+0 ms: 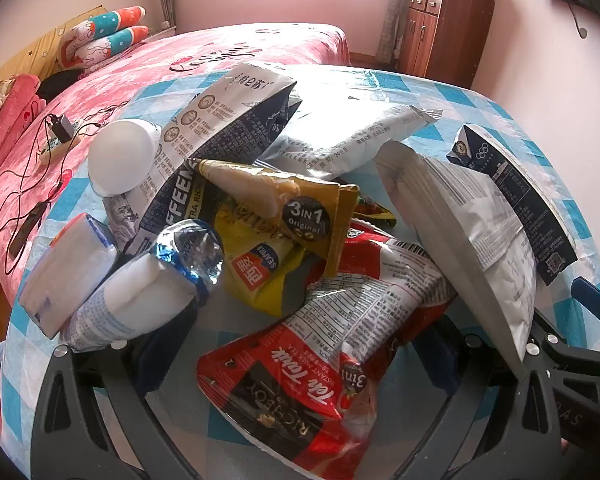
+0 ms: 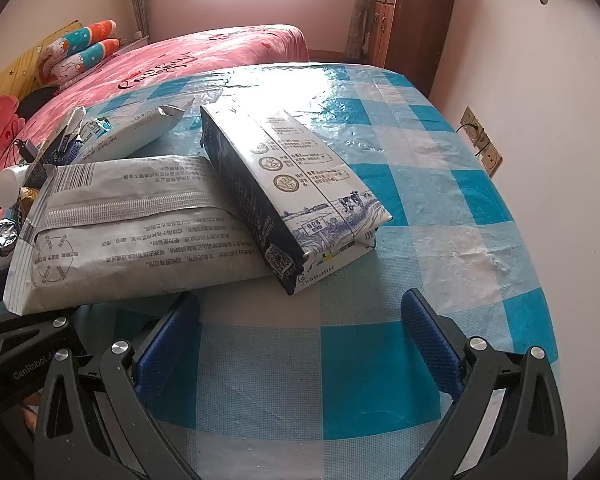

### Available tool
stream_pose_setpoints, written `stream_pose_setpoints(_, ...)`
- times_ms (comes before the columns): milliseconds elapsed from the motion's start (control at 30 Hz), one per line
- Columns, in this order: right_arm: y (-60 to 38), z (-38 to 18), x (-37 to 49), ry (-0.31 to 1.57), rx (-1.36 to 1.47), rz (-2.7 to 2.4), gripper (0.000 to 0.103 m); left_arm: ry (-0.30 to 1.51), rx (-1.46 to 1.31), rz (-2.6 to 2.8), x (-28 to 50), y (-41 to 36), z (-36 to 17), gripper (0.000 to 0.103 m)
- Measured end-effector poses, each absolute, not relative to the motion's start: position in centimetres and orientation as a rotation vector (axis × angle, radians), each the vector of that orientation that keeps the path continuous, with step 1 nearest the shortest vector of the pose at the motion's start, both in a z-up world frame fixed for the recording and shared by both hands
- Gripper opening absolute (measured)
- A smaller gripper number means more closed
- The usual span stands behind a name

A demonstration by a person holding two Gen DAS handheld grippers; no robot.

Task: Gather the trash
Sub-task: 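Move both tools toward the pile of trash on the checked table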

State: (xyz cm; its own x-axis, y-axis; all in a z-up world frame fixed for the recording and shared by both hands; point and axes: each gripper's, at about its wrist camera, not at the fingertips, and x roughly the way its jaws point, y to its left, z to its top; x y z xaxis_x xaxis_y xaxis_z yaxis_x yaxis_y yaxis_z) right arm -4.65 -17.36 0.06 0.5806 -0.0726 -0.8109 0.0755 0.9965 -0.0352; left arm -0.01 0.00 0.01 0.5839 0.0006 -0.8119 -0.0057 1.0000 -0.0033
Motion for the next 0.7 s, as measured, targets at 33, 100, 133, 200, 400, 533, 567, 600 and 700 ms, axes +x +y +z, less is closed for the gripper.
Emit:
stream_pose_setpoints(33, -17.4, 0.1, -4.6, 0.946, 0.01, -0.083, 0.099, 0.951, -0.002, 0.006, 0.0, 0.0, 0.0, 0.099)
stream_pose_setpoints(100, -17.4, 0.1, -4.7, 0.946, 0.01, -0.08, 0.099, 0.948, 0.002, 0.007, 0.0, 0.0, 0.0, 0.099)
stream_pose_setpoints(133, -17.3, 0.1, -4.9, 0.951, 0.007, -0.072, 0.099, 0.951, 0.004, 0.005, -0.1, -0.1, 0.0, 0.099)
stream_pose_setpoints(200, -17.3, 0.1, -5.1, 0.963, -0.003, -0.047, 0.099, 0.956, 0.005, 0.008, -0.4, -0.1, 0.1, 0.099)
stream_pose_setpoints(400, -17.1, 0.1, -7.6, 0.971, 0.003, -0.03, 0.099, 0.933, 0.041, 0.04, -2.2, 0.2, -0.2, 0.099)
stream_pose_setpoints(533, -17.2, 1.4, -9.5, 0.926, -0.006, -0.053, 0.099, 0.892, 0.046, 0.042, -4.9, 0.4, 1.3, 0.099)
stream_pose_setpoints(567, -17.2, 1.9, -10.0, 0.911, -0.01, -0.058, 0.099, 0.879, 0.041, 0.036, -5.6, 0.5, 1.7, 0.099)
stream_pose_setpoints(600, -17.3, 2.3, -10.4, 0.895, -0.015, -0.062, 0.099, 0.862, 0.038, 0.033, -6.2, 0.6, 2.1, 0.099)
stream_pose_setpoints(700, -17.5, 4.1, -11.7, 0.835, -0.011, -0.077, 0.099, 0.803, 0.046, 0.035, -7.7, 0.6, 3.8, 0.099)
